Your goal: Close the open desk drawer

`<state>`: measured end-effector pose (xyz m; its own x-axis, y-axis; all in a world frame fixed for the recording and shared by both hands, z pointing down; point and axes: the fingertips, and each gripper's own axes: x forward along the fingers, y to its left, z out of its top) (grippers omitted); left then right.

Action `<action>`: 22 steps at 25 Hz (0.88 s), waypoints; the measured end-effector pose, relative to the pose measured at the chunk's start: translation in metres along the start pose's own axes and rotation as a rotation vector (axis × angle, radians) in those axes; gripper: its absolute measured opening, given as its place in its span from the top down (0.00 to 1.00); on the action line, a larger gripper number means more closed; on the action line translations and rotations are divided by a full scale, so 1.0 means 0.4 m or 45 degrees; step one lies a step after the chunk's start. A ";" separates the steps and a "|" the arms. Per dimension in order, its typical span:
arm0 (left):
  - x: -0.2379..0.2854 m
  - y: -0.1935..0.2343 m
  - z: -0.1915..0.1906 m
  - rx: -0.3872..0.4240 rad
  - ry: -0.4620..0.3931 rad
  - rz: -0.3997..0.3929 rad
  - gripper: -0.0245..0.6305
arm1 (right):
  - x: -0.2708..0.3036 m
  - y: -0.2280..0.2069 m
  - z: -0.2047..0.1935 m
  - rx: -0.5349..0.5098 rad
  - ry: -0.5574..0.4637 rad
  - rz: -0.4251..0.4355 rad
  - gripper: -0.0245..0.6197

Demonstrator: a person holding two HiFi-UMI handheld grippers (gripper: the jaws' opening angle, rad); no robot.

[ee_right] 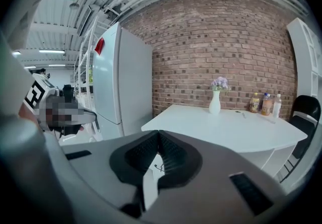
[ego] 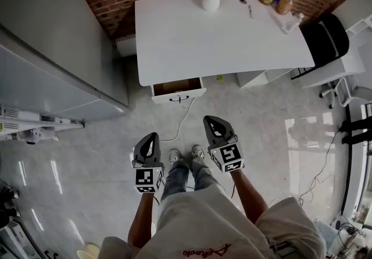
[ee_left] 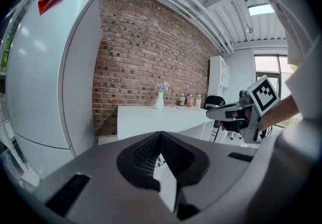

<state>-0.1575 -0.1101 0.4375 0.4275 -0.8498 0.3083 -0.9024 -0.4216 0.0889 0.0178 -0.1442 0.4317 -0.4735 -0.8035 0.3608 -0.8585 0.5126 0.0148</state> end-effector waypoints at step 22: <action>0.275 0.027 -0.407 -0.025 0.156 -0.002 0.94 | 0.240 -0.087 -0.484 0.094 0.243 0.028 0.94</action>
<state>-0.1293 -0.1566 0.6265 0.4200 -0.8039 0.4212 -0.9032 -0.4155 0.1077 0.0403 -0.1805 0.6463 -0.4522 -0.7169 0.5307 -0.8639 0.4999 -0.0609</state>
